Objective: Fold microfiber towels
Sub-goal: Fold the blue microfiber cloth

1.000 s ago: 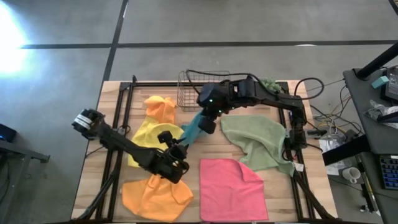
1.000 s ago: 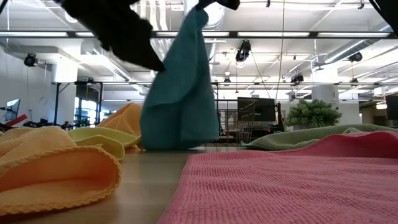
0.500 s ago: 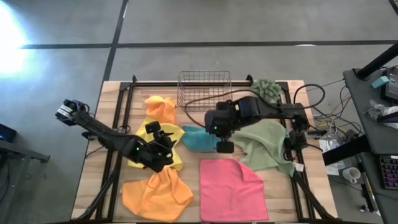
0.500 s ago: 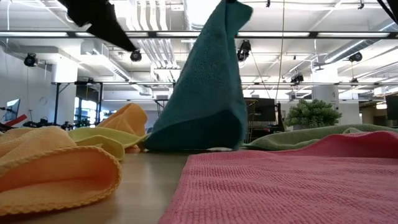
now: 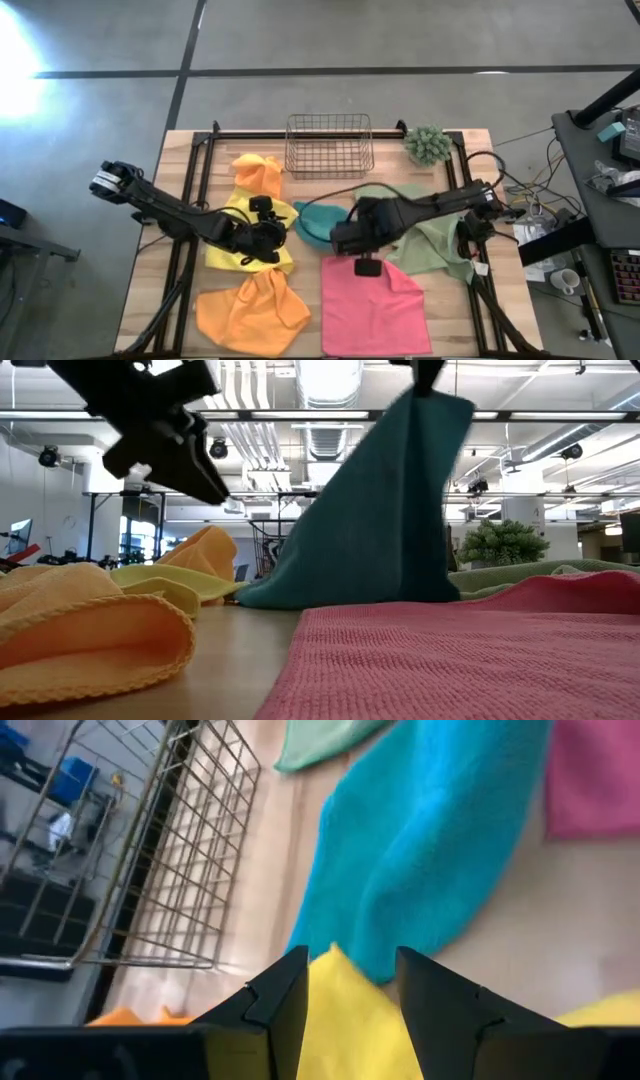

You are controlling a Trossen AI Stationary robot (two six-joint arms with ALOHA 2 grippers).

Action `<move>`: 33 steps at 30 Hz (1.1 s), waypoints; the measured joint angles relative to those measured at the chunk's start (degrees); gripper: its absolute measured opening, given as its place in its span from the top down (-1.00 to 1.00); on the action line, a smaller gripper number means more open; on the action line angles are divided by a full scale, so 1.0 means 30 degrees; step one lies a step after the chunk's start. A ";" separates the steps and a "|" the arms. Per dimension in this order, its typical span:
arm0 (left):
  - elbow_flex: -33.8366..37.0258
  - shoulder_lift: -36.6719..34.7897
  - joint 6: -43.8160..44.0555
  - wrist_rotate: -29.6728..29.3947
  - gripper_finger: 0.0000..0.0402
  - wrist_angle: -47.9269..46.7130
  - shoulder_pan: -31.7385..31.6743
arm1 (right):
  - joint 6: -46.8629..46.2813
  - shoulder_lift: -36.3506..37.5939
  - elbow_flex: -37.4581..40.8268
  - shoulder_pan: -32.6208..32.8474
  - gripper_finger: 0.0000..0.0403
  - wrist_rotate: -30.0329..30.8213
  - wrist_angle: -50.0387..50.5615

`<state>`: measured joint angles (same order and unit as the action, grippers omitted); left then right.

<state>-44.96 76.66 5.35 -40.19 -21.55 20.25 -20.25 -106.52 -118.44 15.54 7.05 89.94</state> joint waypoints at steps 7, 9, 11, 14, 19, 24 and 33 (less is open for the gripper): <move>0.0048 0.0607 -0.3127 0.2276 0.32 0.0191 -0.1542 | -0.3044 0.0000 0.2290 0.1227 0.96 0.0014 -0.0001; 0.0048 0.0707 -0.3941 0.2882 0.32 0.0191 -0.1940 | -0.3553 0.0023 0.2934 0.1520 0.96 0.0018 0.0007; 0.0048 0.0780 -0.4489 0.3326 0.32 0.0310 -0.2292 | -0.3999 0.0191 0.3637 0.1857 0.96 0.0093 0.0003; 0.0046 0.0794 -0.5098 0.3766 0.32 0.0369 -0.2741 | -0.4710 0.0895 0.4719 0.2482 0.96 0.0289 0.0003; 0.0034 0.0772 -0.5596 0.3924 0.32 0.0728 -0.3290 | -0.5979 0.3061 0.6575 0.3135 0.96 0.1242 0.0035; 0.0036 0.0765 -0.6630 0.5814 0.32 0.2637 -0.3756 | -0.6321 0.5092 0.8878 0.3160 0.96 0.1748 0.0008; 0.0004 0.2727 -1.2205 0.7780 0.32 0.4998 -0.5271 | -0.6574 0.6491 1.0793 0.3160 0.96 0.1660 -0.0323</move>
<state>-44.95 84.85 -31.26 -16.85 -6.55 4.43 -39.97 -87.05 -86.06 25.02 12.03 88.97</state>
